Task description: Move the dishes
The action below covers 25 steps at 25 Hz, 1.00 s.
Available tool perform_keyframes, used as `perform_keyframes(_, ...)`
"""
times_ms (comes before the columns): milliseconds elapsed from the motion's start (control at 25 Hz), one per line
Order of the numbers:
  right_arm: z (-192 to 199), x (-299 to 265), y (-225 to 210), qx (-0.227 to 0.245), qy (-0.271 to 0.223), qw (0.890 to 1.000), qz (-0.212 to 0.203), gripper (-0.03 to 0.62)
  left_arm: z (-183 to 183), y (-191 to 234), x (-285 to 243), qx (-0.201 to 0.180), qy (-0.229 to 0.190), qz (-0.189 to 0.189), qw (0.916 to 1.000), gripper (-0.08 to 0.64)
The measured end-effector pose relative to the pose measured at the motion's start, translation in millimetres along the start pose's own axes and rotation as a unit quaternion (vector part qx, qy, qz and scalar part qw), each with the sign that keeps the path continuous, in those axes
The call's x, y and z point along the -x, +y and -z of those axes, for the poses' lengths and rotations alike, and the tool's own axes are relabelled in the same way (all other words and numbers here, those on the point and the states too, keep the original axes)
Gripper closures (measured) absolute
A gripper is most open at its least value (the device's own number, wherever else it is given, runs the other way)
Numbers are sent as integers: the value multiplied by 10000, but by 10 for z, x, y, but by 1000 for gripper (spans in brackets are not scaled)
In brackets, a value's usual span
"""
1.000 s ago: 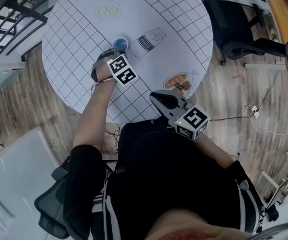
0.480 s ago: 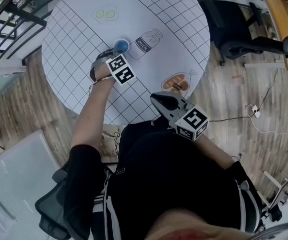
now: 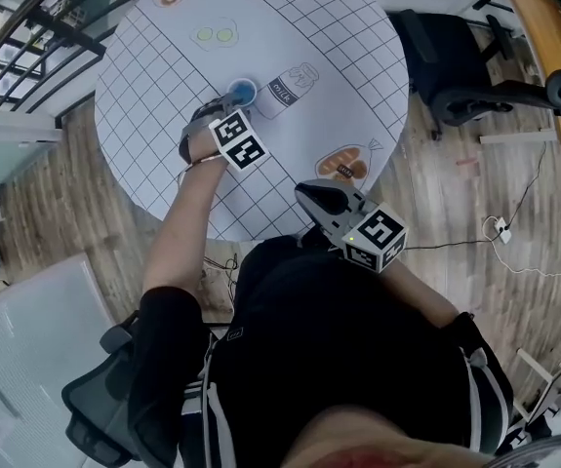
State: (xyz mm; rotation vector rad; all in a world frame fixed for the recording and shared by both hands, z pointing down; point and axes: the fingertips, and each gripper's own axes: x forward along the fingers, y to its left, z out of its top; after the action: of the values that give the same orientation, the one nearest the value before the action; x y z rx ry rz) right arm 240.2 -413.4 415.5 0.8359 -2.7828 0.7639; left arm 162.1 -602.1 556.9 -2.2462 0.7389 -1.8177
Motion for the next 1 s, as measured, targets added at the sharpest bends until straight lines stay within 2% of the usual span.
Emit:
perform_keyframes(240, -206, 89, 156, 425, -113, 9988, -192, 571, -36, -85, 513, 755, -409, -235, 9960, 440)
perform_keyframes(360, -299, 166, 206, 607, -188, 9978, -208, 571, -109, -189, 825, 1459, -882, -201, 9852, 448)
perform_keyframes(480, -336, 223, 237, 679, -234, 9972, -197, 571, -189, -304, 1163, 2171, -1458, -167, 9651, 488)
perform_keyframes(600, -368, 257, 259, 670, -295, 9971, -211, 571, -243, -415, 1532, 2688, -2034, -211, 9412, 509)
perform_keyframes(760, -413, 269, 270, 695, -282, 9968, -263, 571, -282, -534, 1969, 3232, -2675, -229, 9075, 529)
perform_keyframes(1000, -431, 237, 326, 719, -258, 9964, -358, 571, -178, -714, 2386, 3887, -3271, -336, 8607, 554)
